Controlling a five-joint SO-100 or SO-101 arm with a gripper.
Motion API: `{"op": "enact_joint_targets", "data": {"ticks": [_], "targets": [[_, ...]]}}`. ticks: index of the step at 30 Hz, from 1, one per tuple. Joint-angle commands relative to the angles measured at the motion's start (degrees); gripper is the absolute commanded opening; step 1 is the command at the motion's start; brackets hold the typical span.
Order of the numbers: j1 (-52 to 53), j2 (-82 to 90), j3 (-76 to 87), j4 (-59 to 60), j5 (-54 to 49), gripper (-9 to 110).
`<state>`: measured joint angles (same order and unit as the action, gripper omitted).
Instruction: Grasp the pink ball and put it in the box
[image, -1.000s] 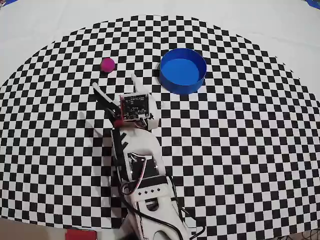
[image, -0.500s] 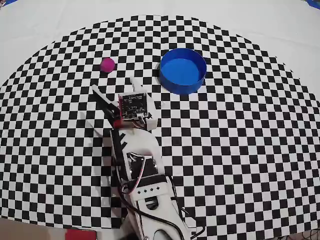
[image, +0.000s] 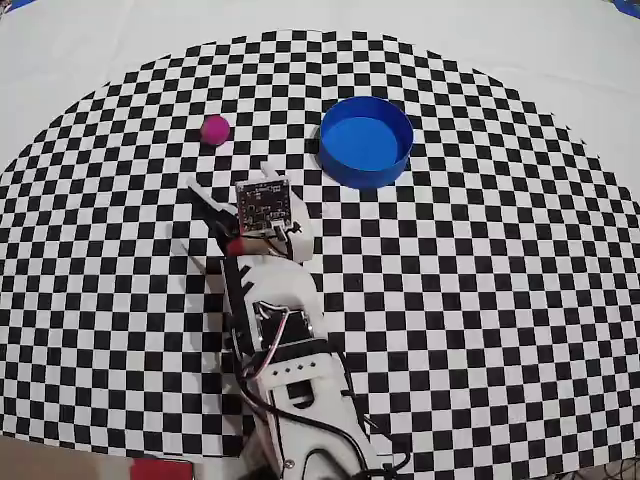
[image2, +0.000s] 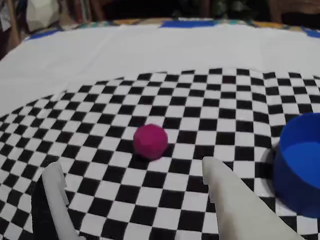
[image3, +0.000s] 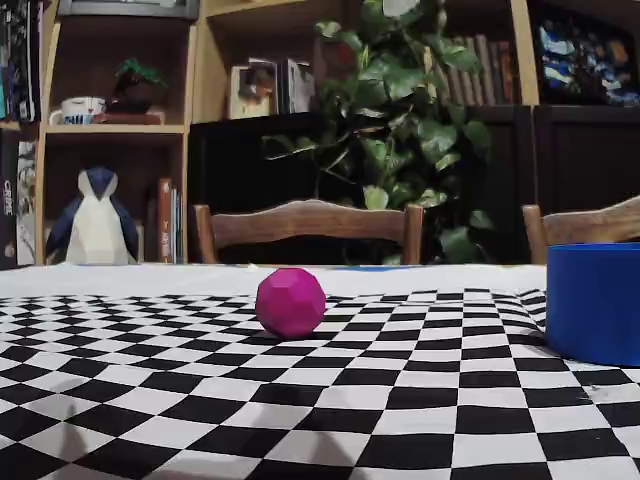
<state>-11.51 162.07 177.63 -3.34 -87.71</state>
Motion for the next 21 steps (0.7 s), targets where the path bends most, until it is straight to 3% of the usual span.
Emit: {"op": "enact_joint_targets", "data": {"ticks": [1,21], "targets": [[-0.18,-2.55,-2.81,-1.14,-0.44,33],[-0.44,-18.54,-12.3,-4.57,-0.44,33]]}}
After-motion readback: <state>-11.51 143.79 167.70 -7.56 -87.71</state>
